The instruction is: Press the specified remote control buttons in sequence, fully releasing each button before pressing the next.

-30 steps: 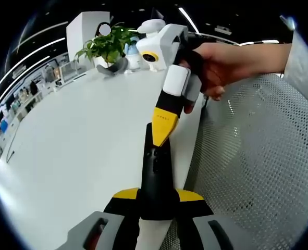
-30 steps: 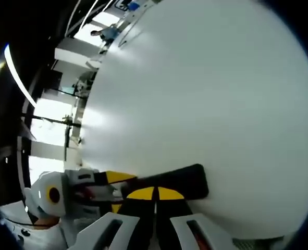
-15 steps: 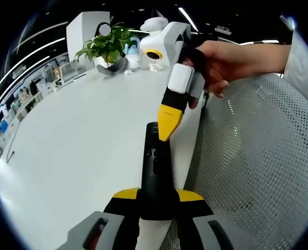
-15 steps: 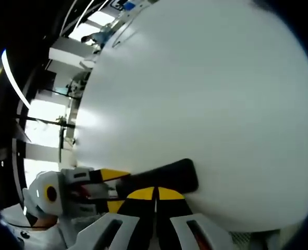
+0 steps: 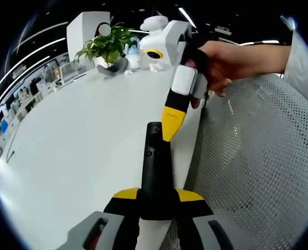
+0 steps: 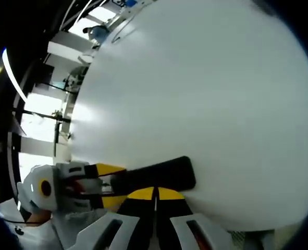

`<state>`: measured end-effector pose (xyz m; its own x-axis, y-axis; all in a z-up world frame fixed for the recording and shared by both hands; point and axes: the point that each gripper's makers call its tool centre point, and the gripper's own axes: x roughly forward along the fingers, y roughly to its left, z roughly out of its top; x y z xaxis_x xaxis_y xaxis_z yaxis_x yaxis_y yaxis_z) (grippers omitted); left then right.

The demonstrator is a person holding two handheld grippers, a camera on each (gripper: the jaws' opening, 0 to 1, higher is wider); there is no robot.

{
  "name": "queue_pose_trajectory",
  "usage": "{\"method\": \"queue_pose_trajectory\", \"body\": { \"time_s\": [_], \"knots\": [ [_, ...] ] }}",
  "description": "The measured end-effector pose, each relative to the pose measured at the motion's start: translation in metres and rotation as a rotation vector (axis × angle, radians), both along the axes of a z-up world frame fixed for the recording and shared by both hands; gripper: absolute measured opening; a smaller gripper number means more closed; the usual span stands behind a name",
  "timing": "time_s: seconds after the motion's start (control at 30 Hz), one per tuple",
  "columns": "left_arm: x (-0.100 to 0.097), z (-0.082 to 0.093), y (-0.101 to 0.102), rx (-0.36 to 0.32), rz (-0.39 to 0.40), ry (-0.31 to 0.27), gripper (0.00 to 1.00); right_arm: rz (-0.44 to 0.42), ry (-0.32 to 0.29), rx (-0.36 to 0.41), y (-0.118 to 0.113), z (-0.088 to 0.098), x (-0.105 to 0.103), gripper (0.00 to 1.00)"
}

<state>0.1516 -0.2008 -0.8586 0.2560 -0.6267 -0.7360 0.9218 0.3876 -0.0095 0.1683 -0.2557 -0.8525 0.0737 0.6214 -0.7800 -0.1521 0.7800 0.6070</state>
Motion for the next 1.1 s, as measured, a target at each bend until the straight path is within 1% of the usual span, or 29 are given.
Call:
{"method": "queue_pose_trajectory", "body": {
  "time_s": [0.17,0.33,0.53,0.6,0.73,0.83,0.87,0.97,1.1],
  "knots": [
    [0.0003,-0.0005,-0.0001,0.000,0.001,0.001,0.25,-0.001,0.000,-0.004,-0.0010,-0.0005,-0.0004,0.00],
    [0.0007,-0.0006,-0.0003,-0.001,-0.001,0.000,0.25,0.030,-0.027,-0.038,0.0003,-0.0012,-0.0009,0.00],
    [0.0008,-0.0009,-0.0004,-0.001,-0.003,-0.001,0.25,0.019,-0.003,-0.055,-0.0009,-0.0027,0.0003,0.00],
    [0.0008,-0.0011,-0.0004,0.000,-0.004,-0.002,0.25,0.040,-0.039,-0.084,-0.0005,-0.0025,-0.0002,0.00],
    [0.0007,-0.0007,-0.0005,0.001,-0.004,-0.002,0.25,0.064,-0.070,-0.116,0.0003,-0.0024,-0.0008,0.00],
    [0.0007,-0.0007,-0.0006,0.002,-0.003,-0.003,0.25,0.069,-0.073,-0.114,-0.0006,-0.0024,-0.0001,0.00],
    [0.0007,-0.0007,-0.0005,0.002,-0.003,-0.003,0.25,0.089,-0.086,-0.106,-0.0007,-0.0024,0.0000,0.00],
    [0.0009,-0.0010,-0.0005,0.003,-0.003,-0.003,0.25,0.081,-0.072,-0.094,-0.0008,-0.0012,-0.0004,0.00],
    [0.0009,-0.0010,-0.0005,0.004,-0.003,-0.003,0.25,0.087,-0.071,-0.092,-0.0007,-0.0007,-0.0004,0.00]
  ]
}}
